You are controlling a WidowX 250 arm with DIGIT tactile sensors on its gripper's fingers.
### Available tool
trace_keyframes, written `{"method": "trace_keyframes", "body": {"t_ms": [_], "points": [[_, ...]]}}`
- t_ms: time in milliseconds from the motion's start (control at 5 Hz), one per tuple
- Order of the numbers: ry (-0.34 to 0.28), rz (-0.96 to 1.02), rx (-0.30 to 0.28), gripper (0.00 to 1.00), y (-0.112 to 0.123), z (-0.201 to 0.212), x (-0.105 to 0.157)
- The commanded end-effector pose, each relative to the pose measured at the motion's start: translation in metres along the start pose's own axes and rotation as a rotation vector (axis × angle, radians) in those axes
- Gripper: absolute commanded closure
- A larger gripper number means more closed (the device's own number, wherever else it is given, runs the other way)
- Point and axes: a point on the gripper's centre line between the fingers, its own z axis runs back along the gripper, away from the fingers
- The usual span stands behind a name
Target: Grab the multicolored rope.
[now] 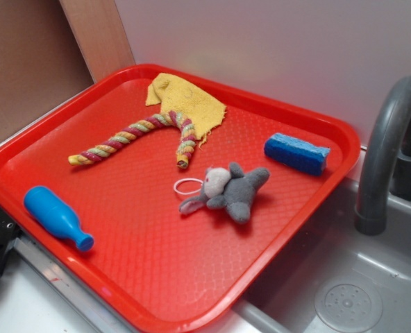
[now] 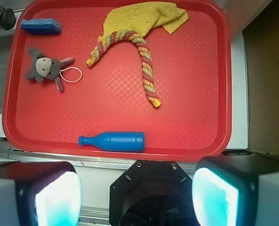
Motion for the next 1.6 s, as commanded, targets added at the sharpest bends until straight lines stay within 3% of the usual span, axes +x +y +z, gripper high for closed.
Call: {"method": "trace_keyframes", "body": {"t_ms": [0,200,600,800,1000,1400], "points": [[0.0,0.0,0.0,0.0,0.0,0.0,0.0],[-0.007,0.044,-0.025,0.0,0.007,-0.004,0.018],[-0.008,0.156,-0.038,0.0,0.039,-0.026,0.08],[-0.058,0.104,-0.051,0.0,0.043,-0.05,0.113],[-0.042,0.044,-0.063,0.0,0.032,-0.085,0.123],[0.059,-0.057,-0.053,0.0,0.016,-0.151,0.115]]}}
